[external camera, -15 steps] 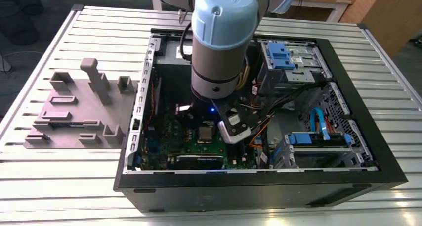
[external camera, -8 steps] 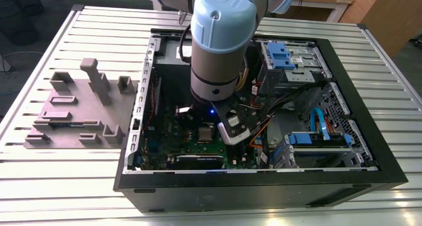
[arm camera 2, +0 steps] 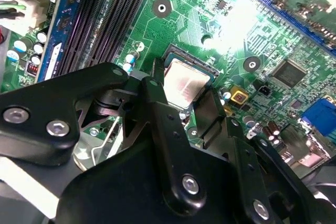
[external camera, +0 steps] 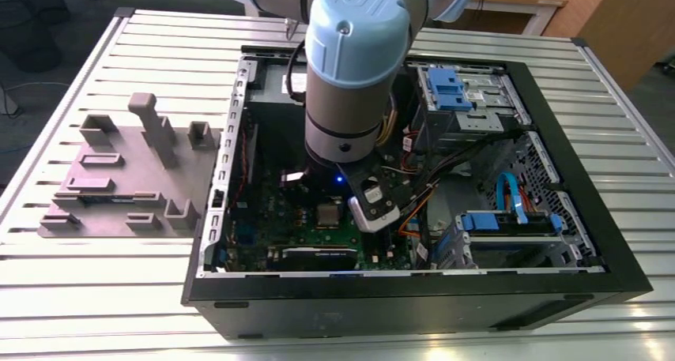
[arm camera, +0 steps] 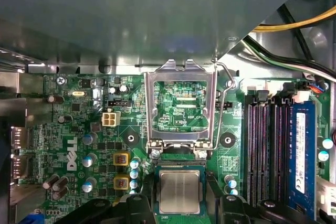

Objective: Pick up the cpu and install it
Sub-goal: 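Place the cpu into insertion slot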

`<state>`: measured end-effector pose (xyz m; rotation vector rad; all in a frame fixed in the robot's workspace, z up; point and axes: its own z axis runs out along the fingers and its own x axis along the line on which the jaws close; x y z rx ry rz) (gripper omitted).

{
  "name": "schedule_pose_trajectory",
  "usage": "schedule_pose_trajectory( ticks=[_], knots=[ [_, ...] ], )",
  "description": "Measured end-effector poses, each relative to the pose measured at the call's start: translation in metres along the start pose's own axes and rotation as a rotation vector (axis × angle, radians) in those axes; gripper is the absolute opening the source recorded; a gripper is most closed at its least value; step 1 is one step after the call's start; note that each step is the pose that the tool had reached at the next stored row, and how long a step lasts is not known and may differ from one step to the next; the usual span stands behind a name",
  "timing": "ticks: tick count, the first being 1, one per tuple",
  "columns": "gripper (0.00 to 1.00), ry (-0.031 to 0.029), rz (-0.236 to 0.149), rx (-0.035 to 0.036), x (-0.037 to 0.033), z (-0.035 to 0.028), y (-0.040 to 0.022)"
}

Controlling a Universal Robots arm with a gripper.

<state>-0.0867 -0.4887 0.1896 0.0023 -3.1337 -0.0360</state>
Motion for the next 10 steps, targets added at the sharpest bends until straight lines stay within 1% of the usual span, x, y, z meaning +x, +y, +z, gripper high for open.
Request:
schedule_pose_trajectory(
  ticks=[10],
  knots=[
    [0.47, 0.0001, 0.001, 0.0004, 0.0000, 0.0012, -0.0008]
  ],
)
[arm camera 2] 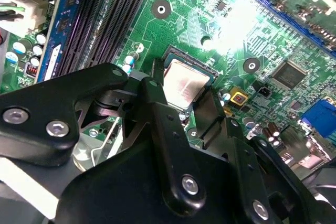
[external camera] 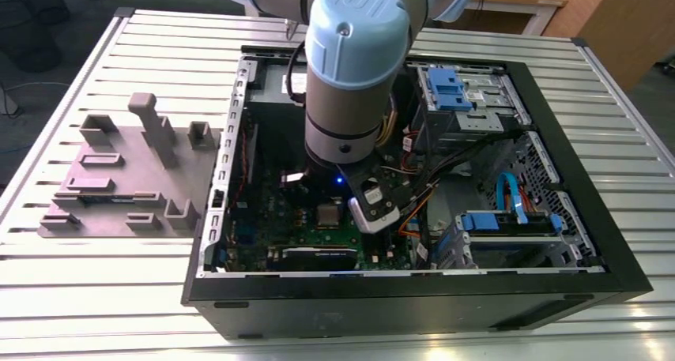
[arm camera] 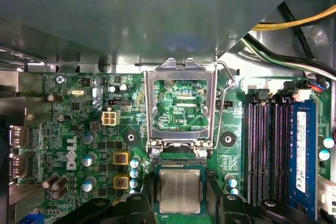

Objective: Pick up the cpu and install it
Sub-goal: 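Place the cpu into insertion slot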

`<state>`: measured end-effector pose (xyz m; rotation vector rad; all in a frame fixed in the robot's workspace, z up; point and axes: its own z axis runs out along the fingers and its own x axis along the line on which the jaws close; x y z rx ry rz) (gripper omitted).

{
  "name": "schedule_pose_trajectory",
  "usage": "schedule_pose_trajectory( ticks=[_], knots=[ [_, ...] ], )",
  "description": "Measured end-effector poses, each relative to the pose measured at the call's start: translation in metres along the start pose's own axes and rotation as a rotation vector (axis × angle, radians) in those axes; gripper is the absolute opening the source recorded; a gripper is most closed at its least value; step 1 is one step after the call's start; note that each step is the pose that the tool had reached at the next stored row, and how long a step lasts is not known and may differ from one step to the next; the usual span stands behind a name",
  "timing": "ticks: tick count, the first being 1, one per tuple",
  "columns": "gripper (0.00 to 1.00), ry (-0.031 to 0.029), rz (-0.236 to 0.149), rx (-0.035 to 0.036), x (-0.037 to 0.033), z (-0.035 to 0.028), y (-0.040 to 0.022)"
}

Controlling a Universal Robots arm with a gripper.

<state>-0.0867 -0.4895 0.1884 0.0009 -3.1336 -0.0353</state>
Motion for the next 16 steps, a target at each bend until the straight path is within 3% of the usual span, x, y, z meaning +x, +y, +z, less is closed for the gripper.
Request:
schedule_pose_trajectory(
  ticks=[10, 11, 16],
  knots=[
    [0.48, -0.0003, 0.000, -0.0007, -0.0001, 0.0025, 0.0001],
    [0.54, -0.0002, 0.000, -0.0006, -0.0001, 0.0026, 0.0000],
    [0.54, 0.0000, 0.000, -0.0002, 0.0000, 0.0033, 0.0000]
  ],
)
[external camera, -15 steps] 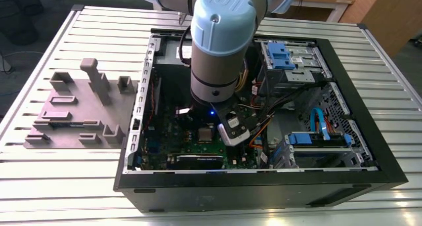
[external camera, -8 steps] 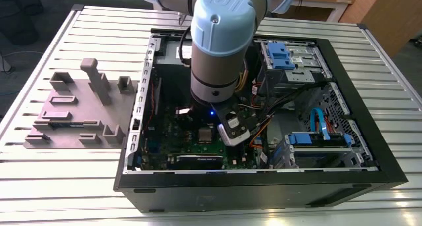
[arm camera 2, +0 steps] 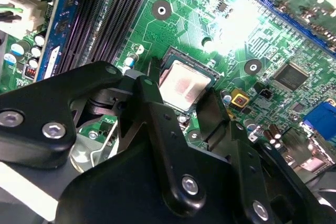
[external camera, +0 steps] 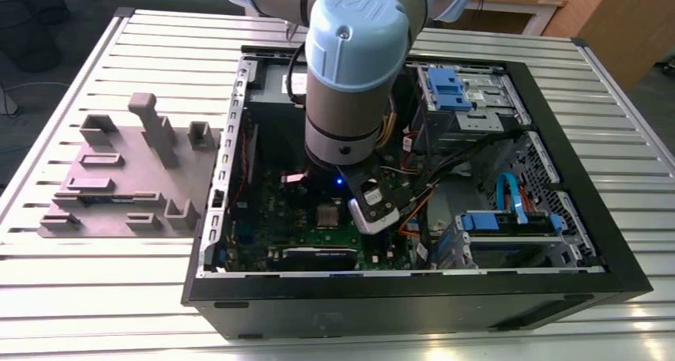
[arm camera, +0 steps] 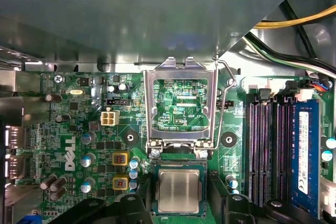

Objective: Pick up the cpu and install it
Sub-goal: 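Place the cpu into insertion slot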

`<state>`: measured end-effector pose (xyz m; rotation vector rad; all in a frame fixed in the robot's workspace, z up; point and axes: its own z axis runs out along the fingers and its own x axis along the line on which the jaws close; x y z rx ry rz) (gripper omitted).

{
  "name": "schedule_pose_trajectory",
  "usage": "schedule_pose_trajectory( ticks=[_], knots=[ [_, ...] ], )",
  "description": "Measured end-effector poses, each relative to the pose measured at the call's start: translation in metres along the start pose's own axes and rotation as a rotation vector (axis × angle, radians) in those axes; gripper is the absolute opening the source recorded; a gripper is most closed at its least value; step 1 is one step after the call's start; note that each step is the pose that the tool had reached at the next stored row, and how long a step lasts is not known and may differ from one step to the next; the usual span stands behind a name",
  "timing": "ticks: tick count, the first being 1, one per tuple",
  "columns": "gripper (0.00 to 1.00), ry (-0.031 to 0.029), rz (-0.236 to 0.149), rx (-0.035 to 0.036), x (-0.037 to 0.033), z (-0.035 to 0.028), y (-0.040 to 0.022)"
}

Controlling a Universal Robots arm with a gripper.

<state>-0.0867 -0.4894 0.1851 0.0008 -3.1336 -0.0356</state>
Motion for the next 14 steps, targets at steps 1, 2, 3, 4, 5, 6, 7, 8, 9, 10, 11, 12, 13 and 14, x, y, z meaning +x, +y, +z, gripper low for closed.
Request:
schedule_pose_trajectory(
  ticks=[1, 2, 3, 4, 5, 6, 7, 8, 9, 10, 11, 12, 13, 14],
  knots=[
    [0.54, -0.0002, 0.000, -0.0003, 0.0000, -0.0002, 0.0000],
    [0.54, -0.0003, 0.000, -0.0006, -0.0001, -0.0003, 0.0001],
    [0.54, -0.0004, 0.000, -0.0007, -0.0001, -0.0005, 0.0001],
    [0.54, -0.0004, 0.000, -0.0008, -0.0001, -0.0008, 0.0001],
    [0.54, -0.0004, 0.000, -0.0008, 0.0000, -0.0012, 0.0001],
    [0.54, -0.0003, 0.000, -0.0008, 0.0000, -0.0018, 0.0001],
    [0.54, -0.0002, 0.000, -0.0006, 0.0000, -0.0024, 0.0001],
    [0.54, -0.0002, 0.000, -0.0004, 0.0000, -0.0029, 0.0001],
    [0.54, -0.0003, 0.000, -0.0006, 0.0000, -0.0032, 0.0002],
    [0.54, -0.0002, 0.000, -0.0005, 0.0000, -0.0037, 0.0002],
    [0.54, -0.0002, 0.000, -0.0004, 0.0000, -0.0041, 0.0002],
    [0.54, -0.0002, 0.000, -0.0002, 0.0000, -0.0048, 0.0001],
    [0.54, -0.0001, 0.000, -0.0003, 0.0000, -0.0054, 0.0001],
    [0.54, -0.0002, 0.000, -0.0003, 0.0000, -0.0059, 0.0002]
  ],
)
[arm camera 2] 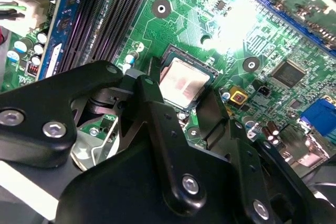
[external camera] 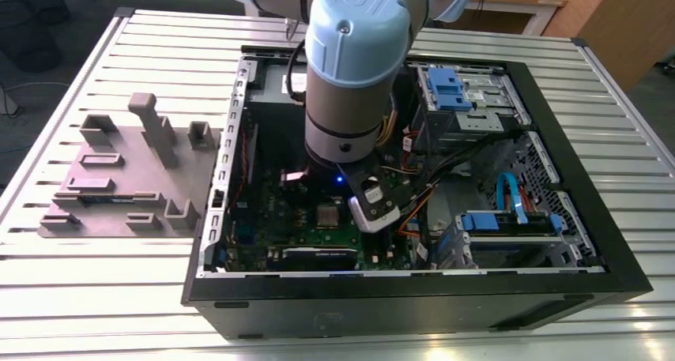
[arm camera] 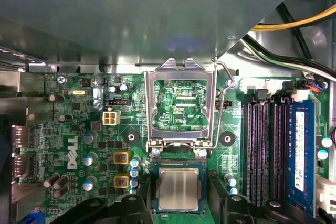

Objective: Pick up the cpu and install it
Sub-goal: 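Place the cpu into insertion slot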

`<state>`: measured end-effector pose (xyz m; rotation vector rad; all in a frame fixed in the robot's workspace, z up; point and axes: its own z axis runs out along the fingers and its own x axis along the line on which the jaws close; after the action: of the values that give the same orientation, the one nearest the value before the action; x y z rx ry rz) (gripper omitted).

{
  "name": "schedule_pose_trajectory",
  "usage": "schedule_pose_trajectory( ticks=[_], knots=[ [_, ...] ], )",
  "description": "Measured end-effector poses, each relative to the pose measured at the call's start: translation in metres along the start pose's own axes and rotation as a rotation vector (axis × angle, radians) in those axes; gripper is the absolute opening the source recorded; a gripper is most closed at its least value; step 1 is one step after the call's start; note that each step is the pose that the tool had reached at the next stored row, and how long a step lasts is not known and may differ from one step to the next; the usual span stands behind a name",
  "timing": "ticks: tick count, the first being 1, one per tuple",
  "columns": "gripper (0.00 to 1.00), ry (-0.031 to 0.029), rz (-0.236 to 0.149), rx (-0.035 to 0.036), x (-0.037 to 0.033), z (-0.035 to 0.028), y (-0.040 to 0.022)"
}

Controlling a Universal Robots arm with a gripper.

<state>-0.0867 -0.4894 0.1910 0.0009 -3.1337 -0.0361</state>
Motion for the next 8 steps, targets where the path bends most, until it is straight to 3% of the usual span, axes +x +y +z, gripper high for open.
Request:
schedule_pose_trajectory(
  ticks=[8],
  knots=[
    [0.54, 0.0000, 0.000, -0.0001, 0.0000, -0.0003, 0.0000]
  ],
)
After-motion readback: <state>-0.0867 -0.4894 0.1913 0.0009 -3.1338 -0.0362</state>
